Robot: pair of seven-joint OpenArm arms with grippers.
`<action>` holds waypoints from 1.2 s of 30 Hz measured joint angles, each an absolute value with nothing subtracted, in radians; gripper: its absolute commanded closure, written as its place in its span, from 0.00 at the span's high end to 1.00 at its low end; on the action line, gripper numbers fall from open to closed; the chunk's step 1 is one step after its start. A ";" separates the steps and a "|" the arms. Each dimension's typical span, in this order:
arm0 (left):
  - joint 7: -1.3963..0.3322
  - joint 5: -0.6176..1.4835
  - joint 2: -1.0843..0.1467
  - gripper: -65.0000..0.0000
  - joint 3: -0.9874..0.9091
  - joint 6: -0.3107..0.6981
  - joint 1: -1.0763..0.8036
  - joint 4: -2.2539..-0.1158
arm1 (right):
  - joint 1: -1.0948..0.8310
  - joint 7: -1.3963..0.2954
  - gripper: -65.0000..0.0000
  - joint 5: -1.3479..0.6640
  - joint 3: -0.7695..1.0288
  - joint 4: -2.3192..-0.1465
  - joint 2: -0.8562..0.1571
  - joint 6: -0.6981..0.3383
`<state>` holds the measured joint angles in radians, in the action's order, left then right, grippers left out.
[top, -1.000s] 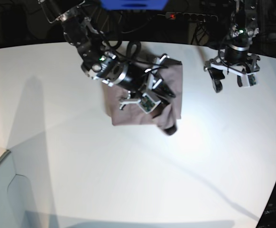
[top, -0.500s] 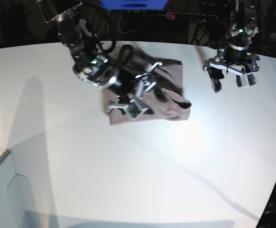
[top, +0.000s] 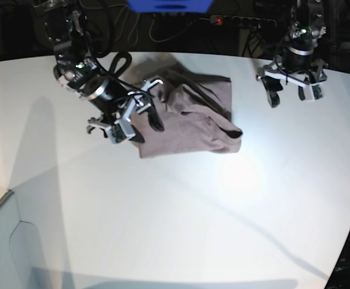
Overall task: Layout the t-shirt on the table in an organized manner, then fold the t-shirt properly
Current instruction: 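Lower the folded end onto the stack and open the right gripper, then push the folded stack with the left gripper to square it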
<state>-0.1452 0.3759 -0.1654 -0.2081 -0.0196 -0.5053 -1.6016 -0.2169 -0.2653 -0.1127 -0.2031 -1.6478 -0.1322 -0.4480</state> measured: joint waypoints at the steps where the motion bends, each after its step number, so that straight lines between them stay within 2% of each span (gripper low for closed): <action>1: -0.145 0.376 -0.166 0.74 -0.208 -0.020 -0.505 -1.601 | -0.217 -0.266 0.46 -0.113 -0.204 -1.648 -0.132 -0.448; 4: -0.145 0.376 -0.164 0.74 -0.208 -0.019 -0.504 -1.602 | -0.245 -0.259 0.46 -0.112 -0.224 -1.642 -0.131 -0.448; 11: -0.148 0.376 -0.154 0.74 -0.258 -0.020 -0.535 -1.644 | -0.261 -0.262 0.46 -0.112 -0.408 -1.612 -0.134 -0.448; 16: -0.145 0.376 -0.151 0.74 -0.277 -0.019 -0.540 -1.679 | -0.260 -0.262 0.46 -0.116 -0.520 -1.615 -0.172 -0.448; 23: -0.153 0.376 -0.101 0.74 -0.267 -0.019 -0.529 -1.672 | -0.270 -0.259 0.47 -0.113 -0.364 -1.676 -0.176 -0.448; 27: -0.145 0.376 -0.105 0.75 -0.181 -0.026 -0.498 -1.670 | -0.288 -0.263 0.47 -0.113 -0.234 -1.705 -0.171 -0.448; 33: -0.220 0.376 -0.100 0.98 -0.076 -0.018 -0.419 -1.607 | -0.311 -0.260 0.47 -0.116 -0.133 -1.710 -0.168 -0.448; 36: -0.250 0.426 -0.099 1.00 -0.055 -0.020 -0.389 -1.580 | -0.322 -0.263 0.47 -0.114 -0.120 -1.708 -0.170 -0.448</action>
<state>-0.2504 0.4255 -0.0994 -0.0551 -0.0200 -0.3889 -1.5799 -0.3222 -0.2630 -0.1139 -0.1196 -1.7077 -0.1703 -0.4480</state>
